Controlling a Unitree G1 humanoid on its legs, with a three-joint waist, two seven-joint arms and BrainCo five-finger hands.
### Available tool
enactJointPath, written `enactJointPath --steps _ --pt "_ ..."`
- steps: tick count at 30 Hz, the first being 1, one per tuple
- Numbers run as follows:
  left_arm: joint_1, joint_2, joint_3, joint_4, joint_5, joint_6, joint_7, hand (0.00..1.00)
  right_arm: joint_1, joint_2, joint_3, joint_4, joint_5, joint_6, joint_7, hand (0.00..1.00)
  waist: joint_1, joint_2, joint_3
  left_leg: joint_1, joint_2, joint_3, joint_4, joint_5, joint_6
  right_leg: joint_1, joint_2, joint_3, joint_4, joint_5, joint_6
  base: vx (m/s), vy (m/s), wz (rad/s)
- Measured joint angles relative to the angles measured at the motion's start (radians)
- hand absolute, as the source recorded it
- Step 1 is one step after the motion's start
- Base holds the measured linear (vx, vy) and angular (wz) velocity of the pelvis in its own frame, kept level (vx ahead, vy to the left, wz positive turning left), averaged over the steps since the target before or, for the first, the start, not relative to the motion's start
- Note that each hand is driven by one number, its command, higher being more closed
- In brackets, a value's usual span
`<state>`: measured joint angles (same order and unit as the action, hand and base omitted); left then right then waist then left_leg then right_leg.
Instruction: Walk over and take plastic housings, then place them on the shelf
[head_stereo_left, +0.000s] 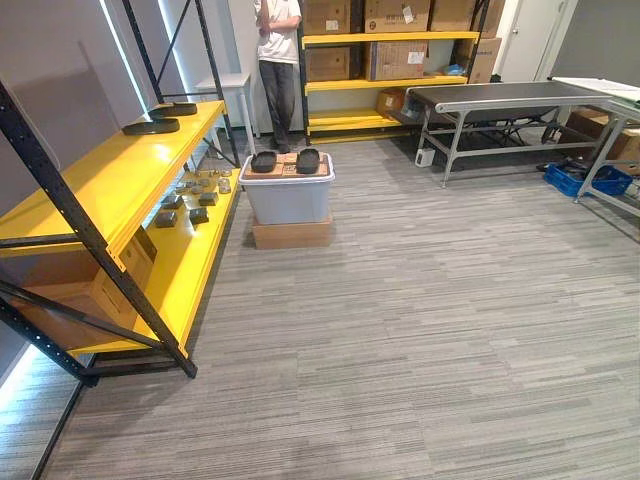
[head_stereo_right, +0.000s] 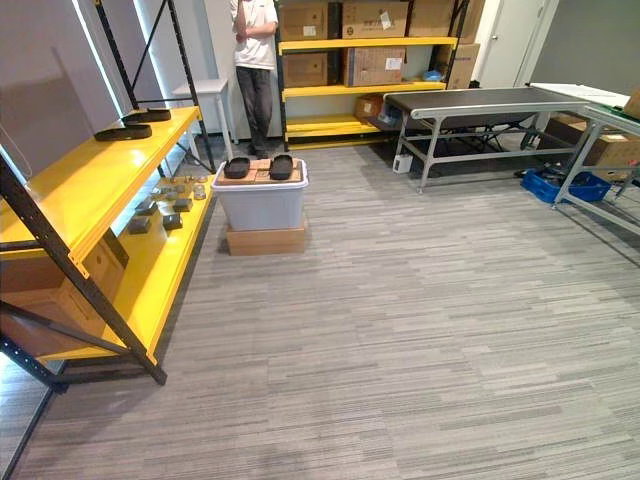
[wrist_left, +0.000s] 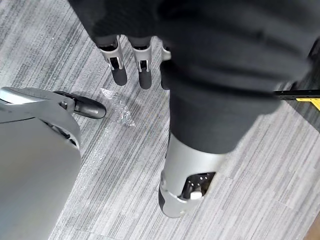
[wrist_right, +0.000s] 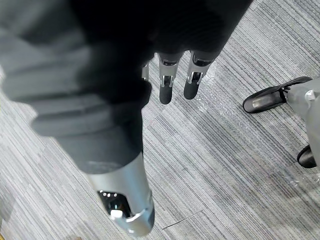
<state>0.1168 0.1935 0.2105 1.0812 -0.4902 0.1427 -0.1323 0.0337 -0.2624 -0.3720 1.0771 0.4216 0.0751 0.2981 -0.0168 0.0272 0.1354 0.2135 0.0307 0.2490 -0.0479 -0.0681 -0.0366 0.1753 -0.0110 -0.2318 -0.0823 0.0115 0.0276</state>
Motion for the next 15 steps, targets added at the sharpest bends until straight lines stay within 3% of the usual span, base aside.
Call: enactJointPath --steps 5,6,7,8,9,11,14,15 --pt "0.005 -0.007 0.002 0.002 0.000 -0.003 -0.005 0.00 0.000 0.003 0.000 0.004 -0.004 0.000 0.005 0.00 0.008 -0.005 0.002 0.011 -0.002 0.006 0.024 -0.010 -0.013 0.019 -0.006 0.012 0.005 0.003 0.006 -0.01 -0.009 -0.08" --pt "0.008 -0.015 0.003 0.005 0.002 -0.005 -0.008 0.00 0.003 0.003 -0.001 0.010 -0.004 0.000 0.005 0.00 0.008 -0.003 0.003 0.014 0.000 0.004 0.041 -0.019 -0.008 0.007 -0.013 0.014 0.054 -0.024 0.036 0.00 0.000 0.00" --pt "0.008 -0.021 0.001 0.005 0.002 -0.006 -0.010 0.00 0.004 0.004 -0.001 0.010 -0.004 0.000 0.005 0.00 0.008 0.000 0.004 0.010 0.002 0.002 0.055 -0.028 -0.004 -0.016 -0.019 0.016 0.114 -0.054 0.051 -0.05 0.038 0.03" --pt "0.006 -0.030 0.000 0.004 0.006 -0.013 -0.018 0.00 0.008 0.009 -0.001 0.008 -0.003 -0.001 0.005 0.00 0.006 -0.002 0.006 -0.004 0.002 -0.007 0.084 -0.056 0.011 -0.091 -0.043 0.016 0.269 -0.125 0.068 -0.07 0.067 0.04" --pt "0.005 -0.035 -0.001 0.003 0.019 -0.020 -0.025 0.00 0.012 0.021 -0.006 0.008 -0.003 -0.001 0.005 0.00 0.007 -0.013 0.016 -0.009 -0.015 -0.006 0.095 -0.067 0.028 -0.169 -0.081 0.017 0.436 -0.175 0.062 -0.08 0.080 0.05" --pt "0.012 -0.035 -0.003 0.004 0.025 -0.025 -0.024 0.00 0.030 0.042 -0.007 0.011 0.002 -0.001 0.005 0.00 0.004 -0.023 0.022 -0.004 -0.028 -0.013 0.101 -0.067 0.053 -0.237 -0.120 0.015 0.562 -0.213 0.081 -0.04 0.083 0.06" --pt "0.018 -0.015 -0.003 0.006 0.038 -0.025 -0.023 0.00 0.061 0.059 -0.007 0.027 0.000 0.002 0.017 0.00 -0.006 -0.019 0.044 0.002 -0.015 -0.015 0.127 -0.097 0.062 -0.278 -0.131 0.003 0.517 -0.211 0.081 -0.01 0.006 0.01" --pt "0.010 0.006 -0.002 0.006 0.044 -0.023 -0.024 0.00 0.066 0.067 -0.007 0.044 -0.006 0.004 0.019 0.00 -0.024 -0.017 0.055 0.002 0.003 -0.026 0.137 -0.110 0.047 -0.301 -0.120 0.004 0.481 -0.205 0.077 0.01 -0.107 0.19"
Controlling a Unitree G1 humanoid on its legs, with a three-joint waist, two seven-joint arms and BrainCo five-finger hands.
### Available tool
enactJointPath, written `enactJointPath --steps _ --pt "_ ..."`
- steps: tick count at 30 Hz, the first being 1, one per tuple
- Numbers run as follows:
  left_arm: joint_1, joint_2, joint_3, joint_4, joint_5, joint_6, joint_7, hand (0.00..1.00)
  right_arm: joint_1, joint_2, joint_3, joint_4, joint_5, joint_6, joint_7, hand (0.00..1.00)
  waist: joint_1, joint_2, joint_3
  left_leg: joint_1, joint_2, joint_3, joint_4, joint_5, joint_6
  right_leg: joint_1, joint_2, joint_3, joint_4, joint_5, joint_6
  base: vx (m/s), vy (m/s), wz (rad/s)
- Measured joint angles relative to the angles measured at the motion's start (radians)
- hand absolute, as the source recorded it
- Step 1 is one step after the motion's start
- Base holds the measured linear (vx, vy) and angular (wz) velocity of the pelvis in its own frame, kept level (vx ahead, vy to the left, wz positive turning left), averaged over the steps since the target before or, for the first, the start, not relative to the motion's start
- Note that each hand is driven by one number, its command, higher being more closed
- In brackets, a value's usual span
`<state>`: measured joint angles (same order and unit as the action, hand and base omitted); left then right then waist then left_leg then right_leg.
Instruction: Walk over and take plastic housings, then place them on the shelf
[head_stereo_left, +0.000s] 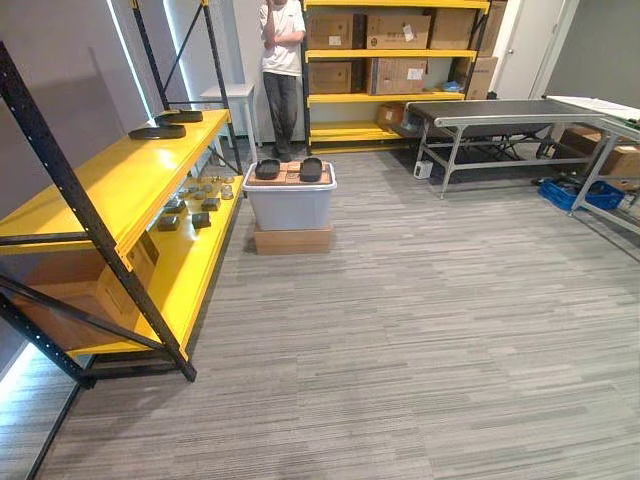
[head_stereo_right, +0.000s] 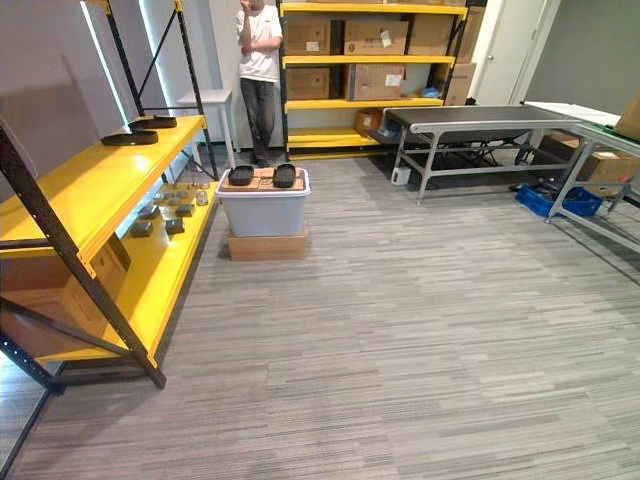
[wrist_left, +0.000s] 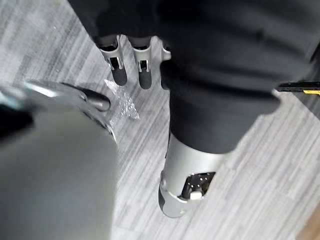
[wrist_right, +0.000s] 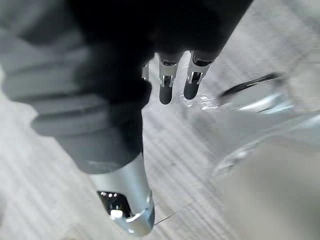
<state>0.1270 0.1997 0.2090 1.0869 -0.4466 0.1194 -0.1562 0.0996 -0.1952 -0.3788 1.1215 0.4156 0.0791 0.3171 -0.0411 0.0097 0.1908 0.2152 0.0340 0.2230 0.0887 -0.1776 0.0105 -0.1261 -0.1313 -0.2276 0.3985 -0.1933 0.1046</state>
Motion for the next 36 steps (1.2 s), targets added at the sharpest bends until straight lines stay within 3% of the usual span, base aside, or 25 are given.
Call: enactJointPath --steps 4,6,7,8,9,11,13,16,18,20,21,22,23,24,25,26,27,28,29,30,31,33,35,36 --pt "-0.028 0.061 0.021 -0.005 0.000 0.012 -0.003 0.00 0.063 0.023 -0.034 0.012 -0.001 0.006 0.002 0.00 -0.005 -0.012 0.007 0.022 0.048 -0.016 0.033 -0.053 -0.055 -0.044 0.020 0.009 -0.038 0.058 -0.058 0.13 -0.189 0.12" --pt "-0.007 0.033 0.082 -0.011 0.000 0.018 0.000 0.00 0.082 0.023 -0.093 0.011 -0.016 0.007 0.001 0.00 -0.032 0.005 -0.010 0.040 0.113 -0.035 0.098 -0.112 -0.076 -0.029 0.065 -0.016 0.011 0.065 -0.092 0.35 -0.343 0.28" --pt "0.002 0.015 0.093 -0.020 0.000 0.022 -0.001 0.00 0.088 0.022 -0.093 0.004 -0.025 0.007 0.001 0.00 -0.032 0.013 -0.017 0.019 0.133 -0.038 0.168 -0.127 -0.086 -0.023 0.087 -0.023 0.004 0.048 -0.108 0.43 -0.317 0.14" --pt "0.003 -0.015 0.138 -0.041 0.001 0.029 -0.002 0.00 0.080 0.029 -0.090 -0.007 -0.043 0.007 0.002 0.00 -0.021 0.022 -0.015 -0.127 0.183 -0.057 0.485 -0.127 -0.080 -0.005 0.110 -0.024 0.004 0.022 -0.133 0.42 -0.275 -0.09" --pt "0.008 -0.042 0.155 -0.041 0.008 0.039 0.005 0.00 0.065 0.026 -0.091 -0.010 -0.063 0.004 0.002 0.00 -0.011 0.036 0.003 -0.248 0.229 -0.109 0.751 -0.086 -0.071 0.049 0.144 -0.022 -0.037 0.015 -0.141 0.41 -0.252 -0.16" --pt "0.023 -0.052 0.155 -0.017 0.010 0.053 0.006 0.00 0.039 0.020 -0.094 -0.002 -0.068 -0.012 0.002 0.00 0.009 0.035 0.050 -0.284 0.245 -0.112 0.847 -0.107 -0.101 0.185 0.164 -0.018 -0.088 0.023 -0.173 0.46 -0.173 -0.18" --pt "0.047 -0.066 0.158 -0.005 0.011 0.050 -0.003 0.00 0.026 0.012 -0.100 -0.019 -0.070 -0.037 0.004 0.00 0.029 0.033 0.036 -0.334 0.215 -0.063 0.711 -0.109 -0.103 0.245 0.150 0.002 -0.143 0.009 -0.170 0.39 -0.044 -0.27" --pt "0.048 -0.109 0.205 -0.008 0.019 0.029 -0.014 0.00 -0.021 0.008 -0.104 -0.107 -0.089 -0.095 0.011 0.00 0.059 0.024 0.056 -0.459 0.158 -0.005 0.473 -0.068 -0.070 0.300 0.085 0.034 -0.162 -0.034 -0.158 0.40 0.072 -0.21" --pt "0.071 -0.137 0.204 -0.005 0.050 0.012 -0.041 0.00 -0.028 -0.009 -0.084 -0.124 -0.057 -0.103 0.009 0.00 0.070 0.029 0.058 -0.492 0.111 -0.009 0.226 0.010 -0.100 0.393 0.033 0.019 -0.173 -0.098 -0.101 0.43 0.154 0.16" --pt "0.110 -0.136 0.167 0.001 0.071 0.012 -0.047 0.00 -0.039 -0.018 -0.070 -0.119 -0.013 -0.103 0.007 0.00 0.073 0.035 0.057 -0.480 0.103 -0.009 0.103 0.028 -0.103 0.486 0.017 0.012 -0.194 -0.149 -0.047 0.49 0.212 -0.03" --pt "0.124 -0.134 0.154 0.001 0.077 0.014 -0.045 0.00 -0.033 -0.018 -0.069 -0.119 -0.005 -0.102 0.006 0.00 0.083 0.024 0.049 -0.476 0.086 -0.005 0.111 0.031 -0.098 0.521 -0.003 0.008 -0.211 -0.163 -0.026 0.92 0.410 -0.22" --pt "0.131 -0.136 0.116 0.020 0.077 0.018 -0.041 0.00 -0.021 -0.027 -0.070 -0.100 0.011 -0.101 -0.007 0.00 0.079 0.015 0.031 -0.478 0.037 -0.042 0.205 0.115 -0.050 0.502 -0.052 0.031 -0.023 -0.167 -0.016 0.68 0.308 -0.13" --pt "0.126 -0.134 0.100 0.027 0.079 0.018 -0.043 0.00 -0.024 -0.027 -0.070 -0.091 0.019 -0.100 -0.015 0.00 0.075 0.009 0.025 -0.464 0.015 -0.052 0.210 0.141 -0.035 0.452 -0.084 0.036 0.112 -0.140 -0.013 0.70 0.313 -0.02" --pt "0.124 -0.117 0.086 0.031 0.079 0.015 -0.044 0.00 -0.022 -0.022 -0.072 -0.082 0.036 -0.096 -0.027 0.00 0.070 0.002 0.024 -0.442 0.002 -0.057 0.208 0.160 -0.021 0.404 -0.117 0.040 0.236 -0.085 -0.017 0.56 0.255 0.22" --pt "0.108 -0.079 0.042 0.034 0.078 0.009 -0.040 0.00 -0.008 -0.001 -0.071 -0.049 0.066 -0.083 -0.051 0.00 0.058 -0.017 0.021 -0.357 -0.044 -0.055 0.168 0.180 0.004 0.314 -0.182 0.055 0.466 0.042 0.004 0.68 0.309 0.19" --pt "0.102 -0.071 0.022 0.034 0.075 0.008 -0.036 0.00 -0.002 0.010 -0.069 -0.041 0.068 -0.076 -0.055 0.00 0.057 -0.019 0.018 -0.335 -0.051 -0.054 0.153 0.182 0.008 0.279 -0.191 0.055 0.507 0.014 0.010 0.74 0.324 0.16" --pt "0.082 -0.045 -0.011 0.034 0.073 0.003 -0.021 0.00 0.009 0.033 -0.068 -0.037 0.067 -0.065 -0.059 0.00 0.056 -0.020 0.013 -0.295 -0.057 -0.050 0.121 0.176 0.019 0.203 -0.182 0.033 0.508 -0.061 0.010 0.51 0.197 0.07" --pt "0.070 -0.038 -0.018 0.034 0.063 0.003 -0.019 0.00 0.010 0.045 -0.068 -0.033 0.066 -0.062 -0.062 0.00 0.052 -0.017 0.012 -0.274 -0.056 -0.054 0.102 0.169 0.029 0.162 -0.165 0.016 0.477 -0.090 0.007 0.57 0.185 0.09" --pt "0.038 -0.025 -0.028 0.032 0.044 0.005 -0.008 0.00 0.017 0.062 -0.068 -0.018 0.065 -0.055 -0.066 0.00 0.048 -0.007 0.014 -0.242 -0.047 -0.067 0.066 0.158 0.039 0.089 -0.115 -0.018 0.378 -0.117 0.004 0.53 0.129 0.06" --pt "0.019 -0.010 -0.051 0.037 0.054 0.029 0.017 0.00 0.016 0.068 -0.067 0.012 0.064 -0.047 -0.070 0.00 0.041 0.002 0.021 -0.214 -0.027 -0.070 0.049 0.138 0.045 0.029 -0.052 -0.040 0.240 -0.112 0.002 0.43 0.077 0.04" --pt "0.019 -0.007 -0.051 0.038 0.056 0.037 0.023 0.00 0.022 0.070 -0.066 0.017 0.067 -0.043 -0.072 0.00 0.033 0.006 0.024 -0.199 -0.018 -0.071 0.045 0.123 0.043 0.005 -0.021 -0.041 0.160 -0.106 0.003 0.44 0.043 0.02" --pt "0.018 0.012 -0.039 0.047 0.063 0.066 0.037 0.00 0.067 0.074 -0.085 0.029 0.068 -0.027 -0.077 0.00 0.010 -0.007 0.038 -0.119 -0.009 -0.084 0.038 0.050 0.024 -0.031 0.046 -0.031 -0.177 0.042 -0.005 0.47 -0.003 0.17" --pt "0.018 0.005 0.026 0.027 0.046 0.062 0.035 0.00 0.124 0.090 -0.128 0.029 0.067 -0.012 -0.087 0.00 0.009 -0.018 0.031 -0.072 -0.013 -0.108 0.065 -0.026 0.007 -0.046 0.044 -0.016 -0.250 0.128 -0.014 0.56 -0.107 0.41" --pt "0.015 -0.012 0.071 -0.015 0.034 0.052 0.033 0.00 0.144 0.098 -0.135 0.029 0.068 -0.004 -0.095 0.00 0.007 -0.017 0.025 -0.051 -0.003 -0.130 0.109 -0.089 0.003 -0.051 0.040 -0.005 -0.206 0.154 -0.060 0.63 -0.177 0.49"
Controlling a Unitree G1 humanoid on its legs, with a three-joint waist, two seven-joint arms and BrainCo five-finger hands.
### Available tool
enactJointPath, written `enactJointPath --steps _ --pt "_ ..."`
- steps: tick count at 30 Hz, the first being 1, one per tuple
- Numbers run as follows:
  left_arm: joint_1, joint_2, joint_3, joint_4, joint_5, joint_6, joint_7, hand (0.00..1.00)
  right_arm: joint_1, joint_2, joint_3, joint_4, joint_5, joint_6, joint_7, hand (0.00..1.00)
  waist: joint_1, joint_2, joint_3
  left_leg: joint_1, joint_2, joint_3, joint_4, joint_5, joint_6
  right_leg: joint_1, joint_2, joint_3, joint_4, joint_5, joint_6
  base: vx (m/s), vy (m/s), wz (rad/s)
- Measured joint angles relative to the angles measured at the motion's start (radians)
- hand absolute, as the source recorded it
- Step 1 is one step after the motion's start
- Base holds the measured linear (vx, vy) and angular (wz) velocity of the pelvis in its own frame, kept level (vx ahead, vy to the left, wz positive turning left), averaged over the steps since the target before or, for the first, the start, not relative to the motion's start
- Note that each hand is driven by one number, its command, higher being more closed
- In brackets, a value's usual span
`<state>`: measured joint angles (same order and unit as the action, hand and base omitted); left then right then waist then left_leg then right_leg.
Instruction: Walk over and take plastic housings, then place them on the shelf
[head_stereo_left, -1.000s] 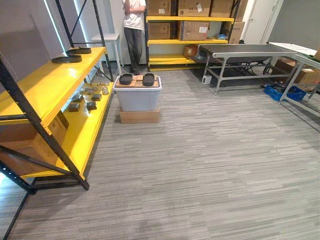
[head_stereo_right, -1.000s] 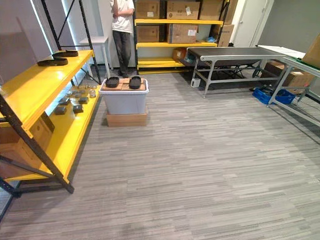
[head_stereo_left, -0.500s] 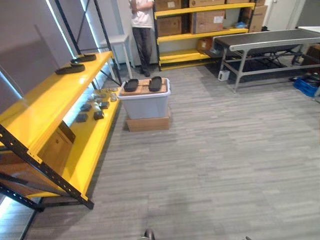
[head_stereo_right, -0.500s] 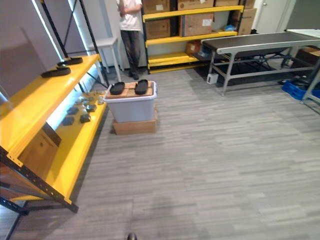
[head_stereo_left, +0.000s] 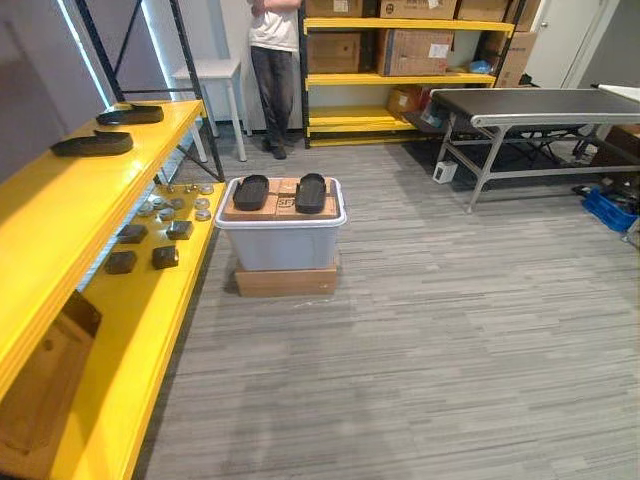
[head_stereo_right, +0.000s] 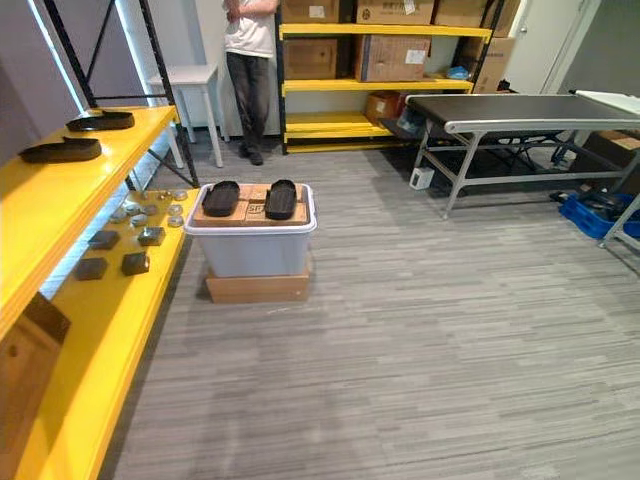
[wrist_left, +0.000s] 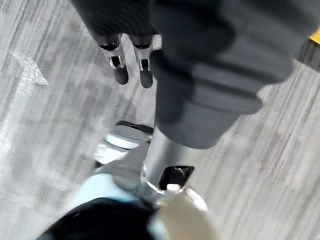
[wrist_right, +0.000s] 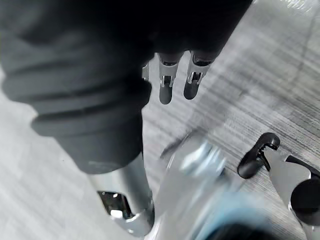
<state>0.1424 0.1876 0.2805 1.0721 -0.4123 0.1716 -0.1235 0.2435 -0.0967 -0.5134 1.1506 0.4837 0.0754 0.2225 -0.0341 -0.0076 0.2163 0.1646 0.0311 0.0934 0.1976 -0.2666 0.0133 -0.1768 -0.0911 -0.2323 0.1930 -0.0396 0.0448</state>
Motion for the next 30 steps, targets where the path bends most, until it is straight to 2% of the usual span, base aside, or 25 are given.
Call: enactJointPath --steps 2,3,4,6,7,9,11,12,13,14,15,16,17,18,19,20,21,22,23,24,26,27,28,29,30 --pt "0.008 -0.047 0.057 -0.043 -0.001 -0.013 0.002 0.00 0.016 0.004 0.003 -0.018 0.004 0.012 -0.007 0.00 -0.010 0.030 -0.043 0.029 0.054 -0.008 0.057 -0.079 -0.011 -0.005 0.026 -0.032 0.111 0.012 -0.047 0.70 -0.202 0.38" --pt "-0.011 -0.082 0.088 -0.056 -0.019 -0.018 0.005 0.00 0.006 0.012 0.006 -0.046 -0.003 0.014 -0.007 0.00 -0.010 0.045 -0.049 -0.080 0.098 -0.006 0.364 -0.103 -0.039 0.001 0.046 -0.040 0.170 -0.072 -0.109 0.95 -0.231 0.10" --pt "-0.015 -0.112 0.091 -0.068 -0.038 -0.018 0.006 0.00 -0.023 0.013 0.014 -0.072 -0.025 0.013 -0.006 0.00 0.003 0.058 -0.039 -0.201 0.161 0.000 0.663 -0.031 -0.064 0.053 0.079 -0.032 0.162 -0.111 -0.121 0.66 -0.145 -0.08" --pt "-0.010 -0.130 0.091 -0.052 -0.042 -0.010 0.005 0.00 -0.054 0.008 0.023 -0.079 -0.034 0.000 -0.001 0.00 0.015 0.063 -0.024 -0.251 0.185 0.002 0.778 -0.038 -0.081 0.139 0.103 -0.018 0.138 -0.125 -0.137 0.51 -0.058 -0.33" --pt "-0.008 -0.130 0.106 -0.039 -0.045 -0.010 0.007 0.00 -0.075 -0.001 0.024 -0.075 -0.042 -0.015 0.003 0.00 0.025 0.053 -0.015 -0.277 0.176 0.001 0.757 -0.051 -0.099 0.211 0.107 0.004 0.104 -0.136 -0.136 0.74 0.026 -0.65" --pt "0.010 -0.135 0.109 -0.029 -0.046 -0.012 0.005 0.00 -0.148 -0.027 0.024 -0.082 -0.061 -0.033 0.004 0.00 0.065 0.049 -0.013 -0.352 0.130 0.033 0.548 -0.054 -0.099 0.315 0.077 0.091 0.030 -0.139 -0.134 0.63 0.104 -1.07" --pt "0.026 -0.140 0.150 -0.025 -0.044 -0.022 0.003 0.00 -0.181 -0.028 0.024 -0.142 -0.068 -0.059 0.005 0.00 0.082 0.025 0.004 -0.412 0.116 0.069 0.358 -0.025 -0.082 0.375 0.003 0.113 -0.001 -0.175 -0.072 0.54 0.184 -0.80" --pt "0.034 -0.140 0.162 -0.012 -0.041 -0.027 0.000 0.00 -0.170 -0.032 0.023 -0.177 -0.063 -0.077 0.007 0.00 0.076 0.021 0.007 -0.443 0.119 0.073 0.235 0.027 -0.084 0.433 -0.042 0.102 -0.021 -0.210 -0.033 0.55 0.232 -0.09" --pt "0.036 -0.139 0.158 -0.002 -0.037 -0.034 -0.004 0.00 -0.164 -0.042 0.023 -0.180 -0.055 -0.082 0.008 0.00 0.073 0.023 0.007 -0.450 0.121 0.073 0.174 0.048 -0.091 0.464 -0.057 0.091 -0.033 -0.232 -0.014 0.58 0.285 0.15" --pt "0.045 -0.131 0.122 0.011 -0.037 -0.050 -0.015 0.00 -0.149 -0.058 0.026 -0.171 -0.038 -0.084 0.011 0.00 0.070 0.031 0.007 -0.466 0.137 0.069 0.099 0.056 -0.096 0.532 -0.076 0.072 -0.042 -0.288 0.018 0.74 0.403 0.20" --pt "0.053 -0.109 0.094 0.018 -0.036 -0.056 -0.022 0.00 -0.141 -0.061 0.027 -0.146 -0.037 -0.085 0.012 0.00 0.079 0.007 0.002 -0.493 0.124 0.077 0.175 0.134 -0.086 0.585 -0.119 0.053 -0.039 -0.335 0.039 0.66 0.378 0.14" --pt "0.058 -0.097 0.085 0.019 -0.037 -0.056 -0.023 0.00 -0.135 -0.060 0.030 -0.137 -0.038 -0.085 0.012 0.00 0.081 -0.001 -0.014 -0.514 0.100 0.074 0.225 0.142 -0.074 0.598 -0.140 0.055 -0.029 -0.340 0.045 0.71 0.401 0.27" --pt "0.057 -0.088 0.054 0.019 -0.029 -0.061 -0.024 0.00 -0.134 -0.066 0.034 -0.118 -0.036 -0.087 0.007 0.00 0.071 -0.010 -0.024 -0.539 0.057 0.036 0.269 0.202 -0.033 0.574 -0.161 0.060 0.063 -0.320 0.014 0.75 0.419 0.51" --pt "0.039 -0.063 0.010 0.022 -0.012 -0.063 -0.030 0.00 -0.137 -0.060 0.045 -0.103 -0.022 -0.086 0.000 0.00 0.065 -0.025 -0.034 -0.532 0.019 0.025 0.269 0.224 -0.019 0.502 -0.196 0.080 0.231 -0.267 -0.005 0.77 0.414 0.65" --pt "0.025 -0.051 -0.003 0.028 -0.005 -0.064 -0.034 0.00 -0.140 -0.053 0.045 -0.095 -0.016 -0.085 0.001 0.00 0.062 -0.032 -0.030 -0.511 -0.004 0.025 0.258 0.218 -0.016 0.466 -0.218 0.090 0.324 -0.213 0.006 0.78 0.402 0.70" --pt "-0.002 -0.038 -0.035 0.035 0.003 -0.065 -0.033 0.00 -0.150 -0.043 0.046 -0.070 -0.015 -0.083 0.001 0.00 0.054 -0.044 -0.021 -0.458 -0.040 0.013 0.221 0.195 0.009 0.384 -0.243 0.114 0.513 -0.104 0.013 0.73 0.335 0.55" --pt "-0.025 -0.032 -0.058 0.035 -0.002 -0.068 -0.031 0.00 -0.163 -0.036 0.047 -0.060 -0.024 -0.080 0.002 0.00 0.054 -0.037 -0.009 -0.385 -0.053 0.000 0.181 0.177 0.023 0.320 -0.242 0.107 0.621 -0.171 0.057 0.69 0.299 0.43" --pt "-0.029 -0.031 -0.070 0.033 -0.010 -0.069 -0.031 0.00 -0.165 -0.033 0.049 -0.060 -0.026 -0.081 0.002 0.00 0.054 -0.033 -0.005 -0.342 -0.055 -0.005 0.155 0.167 0.025 0.294 -0.236 0.092 0.632 -0.206 0.064 0.59 0.215 0.16" --pt "-0.040 -0.030 -0.076 0.025 -0.043 -0.069 -0.032 0.00 -0.163 -0.032 0.076 -0.060 -0.028 -0.090 0.003 0.00 0.047 -0.017 0.001 -0.255 -0.045 -0.013 0.105 0.152 0.029 0.253 -0.200 0.056 0.586 -0.252 0.059 0.50 0.131 0.03" --pt "-0.061 -0.029 -0.082 0.023 -0.059 -0.069 -0.031 0.00 -0.156 -0.031 0.108 -0.056 -0.028 -0.095 0.003 0.00 0.046 0.001 0.004 -0.188 -0.019 -0.021 0.064 0.138 0.027 0.204 -0.135 0.024 0.480 -0.272 0.056 0.46 0.096 0.03" --pt "-0.092 -0.014 -0.102 0.008 -0.078 -0.065 -0.022 0.00 -0.145 -0.029 0.142 -0.051 -0.027 -0.098 0.004 0.00 0.037 0.010 0.002 -0.139 0.020 -0.046 0.031 0.107 0.010 0.108 -0.030 0.028 0.286 -0.259 0.050 0.40 -0.010 0.36" --pt "-0.115 -0.006 -0.101 0.005 -0.082 -0.061 -0.020 0.00 -0.134 -0.027 0.141 -0.051 -0.027 -0.100 0.003 0.00 0.019 0.001 -0.003 -0.132 0.025 -0.068 0.035 0.090 -0.014 0.056 0.001 0.039 0.148 -0.196 0.034 0.50 -0.099 0.87" --pt "-0.119 -0.003 -0.099 0.004 -0.090 -0.059 -0.020 0.00 -0.112 -0.025 0.134 -0.051 -0.027 -0.104 0.003 0.00 0.002 -0.009 -0.007 -0.126 0.029 -0.069 0.056 0.079 -0.031 0.057 0.009 0.054 0.105 -0.071 0.004 0.44 -0.128 0.88" --pt "-0.117 0.000 -0.095 0.004 -0.091 -0.058 -0.019 0.00 -0.091 -0.022 0.130 -0.050 -0.027 -0.109 0.003 0.00 0.001 -0.025 -0.015 -0.118 0.025 -0.065 0.070 0.074 -0.039 0.069 0.004 0.060 0.096 0.006 -0.035 0.50 -0.195 0.60" --pt "-0.097 -0.023 -0.061 -0.001 -0.093 -0.056 -0.010 0.00 -0.086 -0.029 0.120 -0.042 -0.031 -0.117 0.002 0.00 0.009 -0.001 -0.015 -0.094 0.058 -0.057 0.096 0.067 -0.054 0.099 0.023 0.042 0.105 -0.020 -0.049 0.62 -0.252 0.10"
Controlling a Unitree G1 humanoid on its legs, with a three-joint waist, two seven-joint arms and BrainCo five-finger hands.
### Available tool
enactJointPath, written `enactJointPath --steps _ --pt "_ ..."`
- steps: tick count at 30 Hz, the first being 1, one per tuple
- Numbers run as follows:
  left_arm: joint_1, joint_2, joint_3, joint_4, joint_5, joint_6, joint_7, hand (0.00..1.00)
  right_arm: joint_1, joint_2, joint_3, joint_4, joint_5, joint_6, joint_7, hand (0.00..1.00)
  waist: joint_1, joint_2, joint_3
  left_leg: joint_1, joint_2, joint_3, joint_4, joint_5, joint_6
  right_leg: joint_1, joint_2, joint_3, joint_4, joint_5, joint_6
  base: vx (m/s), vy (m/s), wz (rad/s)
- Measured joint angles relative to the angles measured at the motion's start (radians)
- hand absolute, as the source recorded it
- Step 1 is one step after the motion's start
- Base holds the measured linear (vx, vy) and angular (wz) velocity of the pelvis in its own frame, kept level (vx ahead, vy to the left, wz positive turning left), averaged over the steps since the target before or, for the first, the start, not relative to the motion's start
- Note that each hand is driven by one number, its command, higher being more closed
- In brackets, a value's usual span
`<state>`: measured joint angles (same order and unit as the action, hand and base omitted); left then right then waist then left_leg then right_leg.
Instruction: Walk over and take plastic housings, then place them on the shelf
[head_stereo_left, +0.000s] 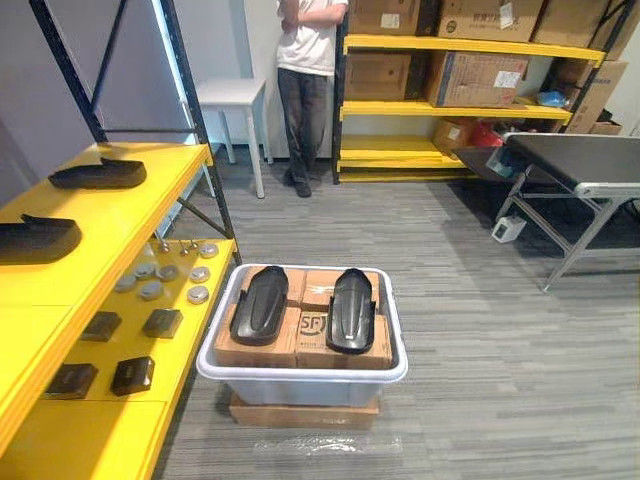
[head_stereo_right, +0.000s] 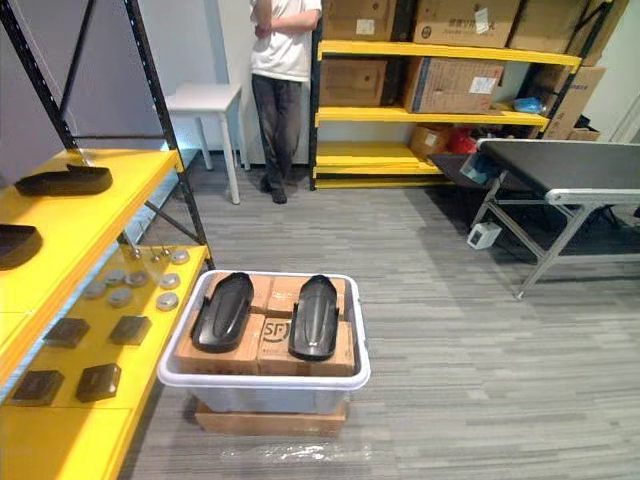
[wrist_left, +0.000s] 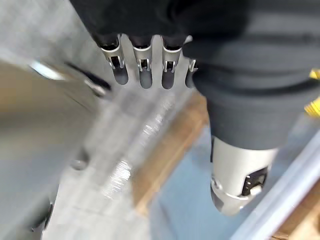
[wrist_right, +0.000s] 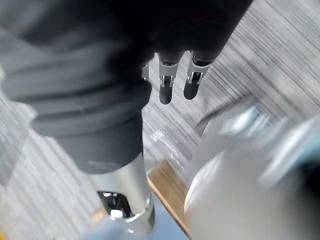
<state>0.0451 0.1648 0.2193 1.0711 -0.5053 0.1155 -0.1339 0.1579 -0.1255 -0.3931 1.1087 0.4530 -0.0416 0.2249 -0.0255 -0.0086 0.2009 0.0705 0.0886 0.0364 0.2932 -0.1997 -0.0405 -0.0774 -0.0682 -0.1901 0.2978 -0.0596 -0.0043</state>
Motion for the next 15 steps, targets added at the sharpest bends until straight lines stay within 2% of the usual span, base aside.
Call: enactJointPath --steps 1,2,3,4,6,7,8,9,10,11,12,15 --pt "0.040 -0.019 0.043 -0.015 -0.010 0.005 0.010 0.00 -0.007 0.007 0.005 -0.026 -0.011 -0.015 0.003 0.00 0.005 0.013 0.000 -0.009 0.034 0.034 0.063 -0.015 -0.025 0.034 0.031 0.001 -0.032 -0.022 -0.016 0.61 -0.245 -0.10" --pt "0.045 -0.022 0.049 -0.015 -0.013 0.006 0.012 0.00 -0.009 0.009 0.006 -0.035 -0.016 -0.018 0.004 0.00 0.007 0.018 0.001 -0.016 0.041 0.038 0.086 -0.020 -0.032 0.042 0.037 0.000 -0.041 -0.023 -0.017 0.56 -0.197 -0.17" --pt "0.057 -0.038 0.063 -0.011 -0.019 0.010 0.016 0.00 -0.020 0.011 0.017 -0.063 -0.029 -0.025 0.006 0.00 0.009 0.028 0.010 -0.058 0.069 0.048 0.206 -0.026 -0.047 0.082 0.057 0.001 -0.081 -0.023 -0.025 0.39 -0.120 0.02" --pt "0.065 -0.049 0.069 0.003 -0.016 0.020 0.018 0.00 -0.028 0.009 0.023 -0.075 -0.040 -0.026 0.003 0.00 0.018 0.026 0.015 -0.092 0.090 0.075 0.296 -0.046 -0.080 0.137 0.060 0.001 -0.124 -0.025 -0.029 0.37 -0.088 0.03" --pt "0.089 -0.057 0.071 0.011 -0.015 0.021 0.013 0.00 -0.036 0.002 0.022 -0.093 -0.040 -0.033 -0.002 0.00 0.020 0.022 0.017 -0.089 0.118 0.133 0.275 -0.067 -0.111 0.219 0.053 -0.003 -0.167 -0.026 -0.031 0.29 -0.006 0.12" --pt "0.094 -0.056 0.070 0.011 -0.012 0.021 0.012 0.00 -0.037 0.001 0.022 -0.109 -0.042 -0.038 -0.003 0.00 0.018 0.021 0.018 -0.090 0.124 0.151 0.250 -0.067 -0.111 0.237 0.046 -0.009 -0.176 -0.026 -0.031 0.28 0.062 0.15" --pt "0.098 -0.056 0.068 0.010 -0.003 0.019 0.010 0.00 -0.043 -0.004 0.022 -0.143 -0.061 -0.053 -0.007 0.00 0.016 0.021 0.018 -0.091 0.132 0.174 0.168 -0.050 -0.094 0.251 0.029 -0.015 -0.183 -0.029 -0.025 0.22 0.108 0.07" --pt "0.099 -0.058 0.057 0.010 0.005 0.018 0.010 0.00 -0.041 -0.011 0.025 -0.191 -0.083 -0.073 -0.011 0.00 0.013 0.035 0.009 -0.106 0.138 0.186 0.063 0.070 -0.062 0.249 0.018 -0.024 -0.176 -0.050 0.007 0.21 0.131 0.07" --pt "0.101 -0.062 0.043 0.010 0.010 0.016 0.011 0.00 -0.040 -0.021 0.030 -0.210 -0.090 -0.087 -0.016 0.00 0.008 0.051 0.001 -0.123 0.144 0.176 0.025 0.170 -0.068 0.244 0.017 -0.029 -0.173 -0.071 0.028 0.23 0.180 0.11" --pt "0.096 -0.065 0.025 0.013 0.017 0.015 0.014 0.00 -0.046 -0.034 0.044 -0.228 -0.106 -0.104 -0.041 0.00 0.001 0.071 -0.002 -0.114 0.128 0.162 -0.005 0.130 -0.084 0.246 0.001 -0.038 -0.158 -0.101 0.043 0.24 0.206 0.36" --pt "0.087 -0.051 0.001 0.007 0.019 0.016 0.013 0.00 -0.047 -0.028 0.050 -0.242 -0.128 -0.122 -0.066 0.00 -0.007 0.059 0.002 -0.102 0.094 0.153 -0.056 0.146 -0.069 0.229 -0.033 -0.055 -0.123 -0.108 0.055 0.22 0.205 0.41" --pt "0.088 -0.039 -0.035 -0.009 0.038 0.019 0.015 0.00 -0.042 -0.024 0.085 -0.346 -0.141 -0.143 -0.128 0.00 -0.001 0.053 0.001 -0.095 0.044 0.154 -0.091 0.155 -0.057 0.220 -0.080 -0.070 -0.105 -0.114 0.066 0.13 0.159 0.25"
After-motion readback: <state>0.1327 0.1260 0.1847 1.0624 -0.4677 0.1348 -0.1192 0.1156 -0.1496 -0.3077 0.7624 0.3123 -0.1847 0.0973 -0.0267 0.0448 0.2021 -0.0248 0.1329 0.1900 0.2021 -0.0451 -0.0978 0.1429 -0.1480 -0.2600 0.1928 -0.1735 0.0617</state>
